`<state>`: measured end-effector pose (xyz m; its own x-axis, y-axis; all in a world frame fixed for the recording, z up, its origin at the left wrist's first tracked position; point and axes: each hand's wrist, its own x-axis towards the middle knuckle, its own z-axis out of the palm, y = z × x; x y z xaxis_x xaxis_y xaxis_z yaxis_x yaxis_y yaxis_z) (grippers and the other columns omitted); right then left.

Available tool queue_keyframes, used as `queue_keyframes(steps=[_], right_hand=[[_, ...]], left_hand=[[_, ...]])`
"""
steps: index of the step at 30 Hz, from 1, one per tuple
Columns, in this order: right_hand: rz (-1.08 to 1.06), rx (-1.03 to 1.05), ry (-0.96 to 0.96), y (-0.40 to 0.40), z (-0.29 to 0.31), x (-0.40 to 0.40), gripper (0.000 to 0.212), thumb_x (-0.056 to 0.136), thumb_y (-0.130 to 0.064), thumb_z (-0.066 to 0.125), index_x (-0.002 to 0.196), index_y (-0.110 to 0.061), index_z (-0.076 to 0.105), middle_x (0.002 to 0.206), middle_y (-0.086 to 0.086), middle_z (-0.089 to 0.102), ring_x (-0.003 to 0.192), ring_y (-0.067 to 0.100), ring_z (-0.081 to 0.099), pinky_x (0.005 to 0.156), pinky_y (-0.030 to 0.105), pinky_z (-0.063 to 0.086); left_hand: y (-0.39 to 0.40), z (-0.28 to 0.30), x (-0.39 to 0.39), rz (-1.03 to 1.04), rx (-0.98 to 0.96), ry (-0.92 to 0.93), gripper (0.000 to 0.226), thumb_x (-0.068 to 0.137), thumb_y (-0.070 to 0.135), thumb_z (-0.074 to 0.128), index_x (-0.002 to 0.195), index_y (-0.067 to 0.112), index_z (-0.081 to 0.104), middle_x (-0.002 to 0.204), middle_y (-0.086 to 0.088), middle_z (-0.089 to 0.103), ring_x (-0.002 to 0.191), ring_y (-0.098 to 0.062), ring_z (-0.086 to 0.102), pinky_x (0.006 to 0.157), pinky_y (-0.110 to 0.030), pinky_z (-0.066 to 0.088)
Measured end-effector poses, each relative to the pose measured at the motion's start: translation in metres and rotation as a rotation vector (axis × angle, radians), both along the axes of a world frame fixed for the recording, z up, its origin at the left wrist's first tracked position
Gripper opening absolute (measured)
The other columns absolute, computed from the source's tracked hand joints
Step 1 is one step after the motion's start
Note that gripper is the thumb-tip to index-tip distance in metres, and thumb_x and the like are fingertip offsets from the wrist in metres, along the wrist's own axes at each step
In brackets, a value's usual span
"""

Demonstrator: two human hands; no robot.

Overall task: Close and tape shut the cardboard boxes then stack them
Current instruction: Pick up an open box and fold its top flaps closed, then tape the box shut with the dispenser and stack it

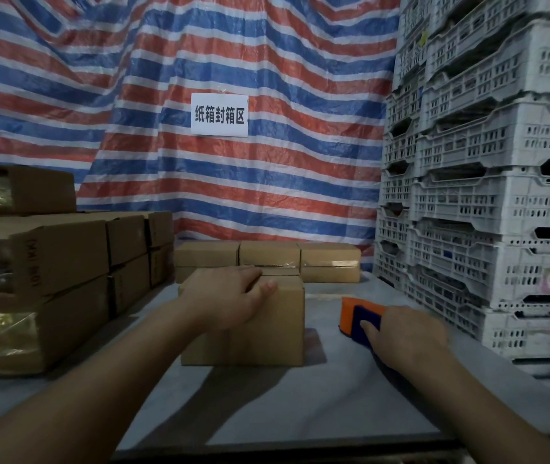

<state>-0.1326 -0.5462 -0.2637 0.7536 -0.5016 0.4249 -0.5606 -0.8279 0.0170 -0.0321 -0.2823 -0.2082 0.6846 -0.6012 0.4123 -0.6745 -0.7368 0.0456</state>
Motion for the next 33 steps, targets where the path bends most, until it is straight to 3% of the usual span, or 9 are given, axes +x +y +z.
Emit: queue_keyframes(steps=[3, 8, 15, 20, 22, 24, 26, 29, 33], right_hand=[[-0.011, -0.007, -0.026, -0.002, -0.007, 0.0, 0.049, 0.1, -0.063, 0.034, 0.106, -0.025, 0.064, 0.106, -0.005, 0.069, 0.071, 0.013, 0.045, 0.058, 0.027, 0.032], [0.003, -0.066, -0.143, -0.011, -0.013, 0.005, 0.061, 0.092, -0.078, 0.024, 0.075, -0.026, 0.052, 0.065, -0.01, 0.047, 0.054, 0.008, 0.042, 0.045, 0.025, 0.027], [0.061, -0.008, -0.212, -0.022, -0.001, 0.024, 0.065, 0.089, -0.081, 0.027, 0.066, -0.025, 0.051, 0.063, -0.008, 0.052, 0.054, 0.005, 0.049, 0.045, 0.024, 0.03], [0.283, 0.495, -0.603, -0.018, 0.07, 0.032, 0.074, 0.086, -0.08, 0.042, 0.058, -0.014, 0.062, 0.055, 0.008, 0.06, 0.054, 0.024, 0.06, 0.051, 0.029, 0.037], [0.46, 0.838, -0.721, -0.002, 0.105, 0.04, 0.063, 0.085, -0.072, 0.059, 0.077, -0.01, 0.07, 0.064, 0.009, 0.068, 0.061, 0.025, 0.065, 0.058, 0.031, 0.045], [0.635, 1.105, -0.67, 0.019, 0.135, 0.05, 0.054, 0.085, -0.064, 0.067, 0.094, -0.011, 0.074, 0.073, 0.008, 0.074, 0.063, 0.022, 0.069, 0.065, 0.033, 0.054], [0.777, 1.177, -0.528, 0.041, 0.157, 0.06, 0.047, 0.089, -0.059, 0.065, 0.093, -0.013, 0.077, 0.071, 0.006, 0.074, 0.056, 0.016, 0.068, 0.054, 0.025, 0.054], [0.876, 1.135, -0.339, 0.07, 0.168, 0.074, 0.041, 0.092, -0.055, 0.063, 0.08, -0.019, 0.077, 0.063, 0.003, 0.072, 0.047, 0.011, 0.065, 0.043, 0.018, 0.048], [0.904, 1.021, -0.14, 0.087, 0.16, 0.091, 0.046, 0.092, -0.057, 0.061, 0.107, -0.014, 0.067, 0.083, 0.006, 0.077, 0.065, 0.016, 0.07, 0.062, 0.026, 0.057]], left_hand=[[0.0, 0.002, -0.003, -0.007, -0.005, 0.052, 0.062, 0.092, 0.072, 0.017, 0.131, 0.037, 0.051, 0.123, 0.008, 0.061, 0.108, -0.012, 0.057, 0.092, -0.038, 0.047], [0.002, 0.015, -0.006, 0.009, -0.177, 0.348, 0.06, 0.096, 0.068, 0.024, 0.137, 0.034, 0.05, 0.131, 0.007, 0.054, 0.121, -0.017, 0.05, 0.093, -0.034, 0.035], [0.014, 0.032, 0.001, -0.07, -0.557, 0.617, 0.033, 0.098, 0.055, 0.043, 0.098, 0.031, 0.065, 0.094, 0.01, 0.066, 0.09, -0.008, 0.062, 0.07, -0.023, 0.039], [0.016, 0.034, 0.005, -0.09, -0.631, 0.639, 0.039, 0.099, 0.058, 0.038, 0.096, 0.031, 0.065, 0.093, 0.012, 0.065, 0.09, -0.006, 0.061, 0.072, -0.023, 0.039], [0.017, 0.036, 0.005, -0.099, -0.718, 0.655, 0.031, 0.1, 0.056, 0.038, 0.09, 0.033, 0.057, 0.093, 0.016, 0.059, 0.088, -0.002, 0.057, 0.077, -0.025, 0.04], [0.019, 0.038, 0.004, -0.105, -0.842, 0.697, 0.027, 0.1, 0.055, 0.04, 0.085, 0.035, 0.051, 0.09, 0.015, 0.059, 0.086, -0.004, 0.058, 0.081, -0.027, 0.043], [0.02, 0.041, 0.004, -0.094, -0.93, 0.788, 0.042, 0.101, 0.056, 0.035, 0.094, 0.025, 0.062, 0.097, 0.002, 0.069, 0.093, -0.014, 0.065, 0.087, -0.03, 0.047], [0.018, 0.047, 0.006, -0.087, -1.061, 0.902, 0.076, 0.103, 0.055, 0.021, 0.102, -0.003, 0.069, 0.096, -0.016, 0.073, 0.092, -0.024, 0.069, 0.081, -0.03, 0.053], [0.026, 0.05, 0.012, -0.142, -1.246, 1.058, 0.071, 0.104, 0.053, 0.024, 0.105, -0.004, 0.065, 0.083, -0.015, 0.075, 0.088, -0.025, 0.069, 0.073, -0.029, 0.053]])
